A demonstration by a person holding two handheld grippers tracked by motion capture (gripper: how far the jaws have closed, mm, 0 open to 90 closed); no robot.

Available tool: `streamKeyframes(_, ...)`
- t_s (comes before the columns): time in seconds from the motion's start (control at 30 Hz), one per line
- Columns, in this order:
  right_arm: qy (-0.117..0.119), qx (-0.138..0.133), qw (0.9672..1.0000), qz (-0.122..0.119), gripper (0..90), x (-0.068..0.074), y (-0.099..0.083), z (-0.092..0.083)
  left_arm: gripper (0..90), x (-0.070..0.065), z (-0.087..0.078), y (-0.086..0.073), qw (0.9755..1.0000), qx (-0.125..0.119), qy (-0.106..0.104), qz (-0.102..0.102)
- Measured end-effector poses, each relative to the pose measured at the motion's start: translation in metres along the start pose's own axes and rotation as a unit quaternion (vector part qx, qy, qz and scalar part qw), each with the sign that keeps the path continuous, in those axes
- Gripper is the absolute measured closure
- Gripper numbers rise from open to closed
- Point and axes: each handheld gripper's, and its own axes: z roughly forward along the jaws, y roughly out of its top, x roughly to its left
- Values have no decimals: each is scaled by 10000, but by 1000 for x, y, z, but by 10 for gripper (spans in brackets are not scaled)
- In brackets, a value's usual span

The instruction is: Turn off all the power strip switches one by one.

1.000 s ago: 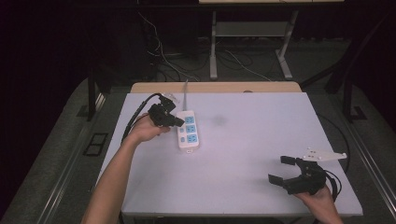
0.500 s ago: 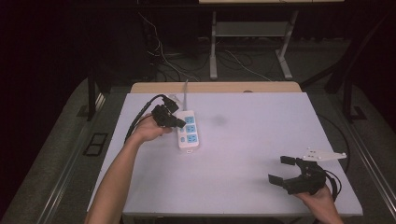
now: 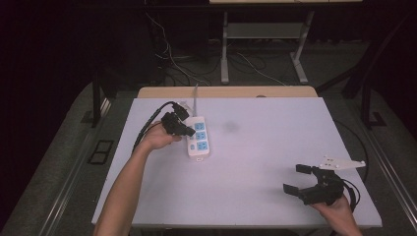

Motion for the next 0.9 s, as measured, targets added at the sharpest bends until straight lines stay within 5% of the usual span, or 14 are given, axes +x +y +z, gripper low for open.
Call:
streamKeyframes(0.57,-9,8,10000,-4,4,-1,0,1,892,5,10,-3,9999,49,-5,-131)
streamKeyframes(0.9,14,21,10000,-19,4,0,0,2,894,7,9,-12,9994,-163,-104,-285)
